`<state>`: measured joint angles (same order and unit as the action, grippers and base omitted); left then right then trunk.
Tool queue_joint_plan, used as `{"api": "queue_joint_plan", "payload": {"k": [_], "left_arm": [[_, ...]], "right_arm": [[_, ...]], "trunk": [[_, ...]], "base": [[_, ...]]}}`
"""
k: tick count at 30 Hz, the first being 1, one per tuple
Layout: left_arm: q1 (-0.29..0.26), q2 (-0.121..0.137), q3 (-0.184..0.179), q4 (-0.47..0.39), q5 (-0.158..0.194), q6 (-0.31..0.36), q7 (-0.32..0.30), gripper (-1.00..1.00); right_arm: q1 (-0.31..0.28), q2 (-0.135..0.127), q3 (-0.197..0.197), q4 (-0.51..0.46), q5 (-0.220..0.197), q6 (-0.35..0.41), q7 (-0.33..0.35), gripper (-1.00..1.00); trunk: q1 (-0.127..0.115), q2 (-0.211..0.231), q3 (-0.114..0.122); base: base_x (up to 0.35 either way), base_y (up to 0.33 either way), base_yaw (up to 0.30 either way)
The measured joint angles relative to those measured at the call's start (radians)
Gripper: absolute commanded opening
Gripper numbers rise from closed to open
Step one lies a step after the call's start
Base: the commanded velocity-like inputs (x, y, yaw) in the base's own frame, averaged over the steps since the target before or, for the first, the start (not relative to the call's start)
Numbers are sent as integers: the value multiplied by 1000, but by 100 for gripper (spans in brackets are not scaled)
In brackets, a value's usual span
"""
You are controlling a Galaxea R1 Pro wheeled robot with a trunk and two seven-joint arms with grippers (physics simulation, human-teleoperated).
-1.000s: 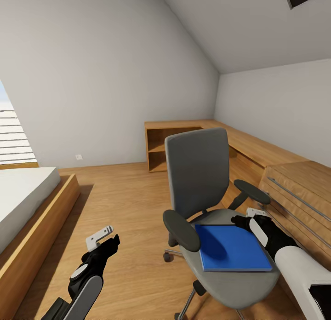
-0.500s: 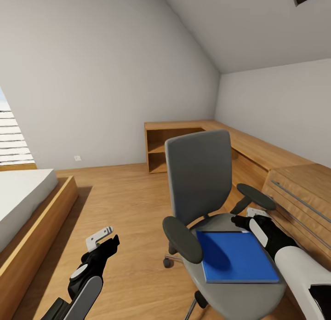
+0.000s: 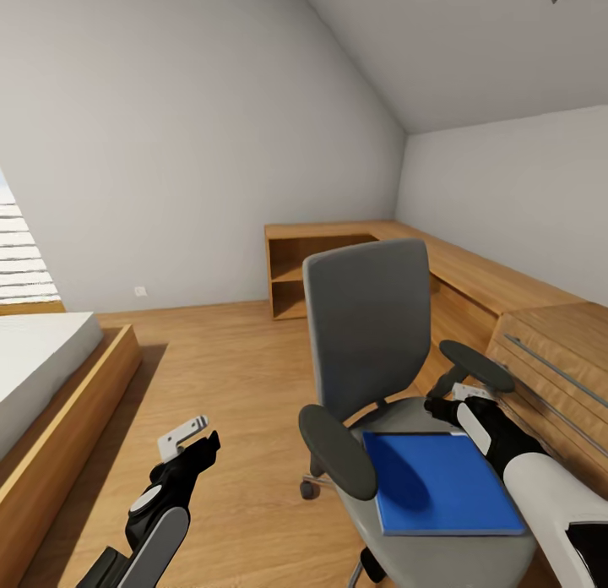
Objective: In the bedroom, organize the workspace by keeping the computer under the desk, ensuring the monitor is on the desk, placing the keyboard on the desk next to the monitor, placing the mouse on the desk next to the keyboard, moving the folder from the swivel chair onto the desk next to the mouse, stacking the notebook on top of the folder with the pen on top of the notebook, and positioning the swivel chair next to the desk.
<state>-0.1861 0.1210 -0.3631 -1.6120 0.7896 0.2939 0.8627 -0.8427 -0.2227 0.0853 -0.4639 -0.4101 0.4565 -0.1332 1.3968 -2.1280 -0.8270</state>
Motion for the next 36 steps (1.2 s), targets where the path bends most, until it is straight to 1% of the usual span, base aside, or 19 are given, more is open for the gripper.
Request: {"api": "queue_joint_plan", "payload": {"k": [11,21,27,31,36], "left_arm": [[0,-1,0,-2,0,0,0,100],[0,1,0,2,0,1,0,100],[0,3,0,3,0,1,0,100],[0,2,0,3,0,1,0,100],[0,2,0,3,0,1,0,100]], "right_arm": [[0,0,1,13,4,3,-1,100],[0,0,0,16,3,4,-3,100],[0,0,0,18,0,12,-8,100],[0,0,0,28,0,34,-11,100],[-1,0,0,31,0,40,-12,100]], "trunk": [[42,-77,-34],[42,-77,-34],[43,-77,-35],[42,-77,-35],[43,-77,-35]], "base": [[1,0,0],[-3,0,0],[-188,0,0],[-86,-7,0],[-229,-85,0]]}}
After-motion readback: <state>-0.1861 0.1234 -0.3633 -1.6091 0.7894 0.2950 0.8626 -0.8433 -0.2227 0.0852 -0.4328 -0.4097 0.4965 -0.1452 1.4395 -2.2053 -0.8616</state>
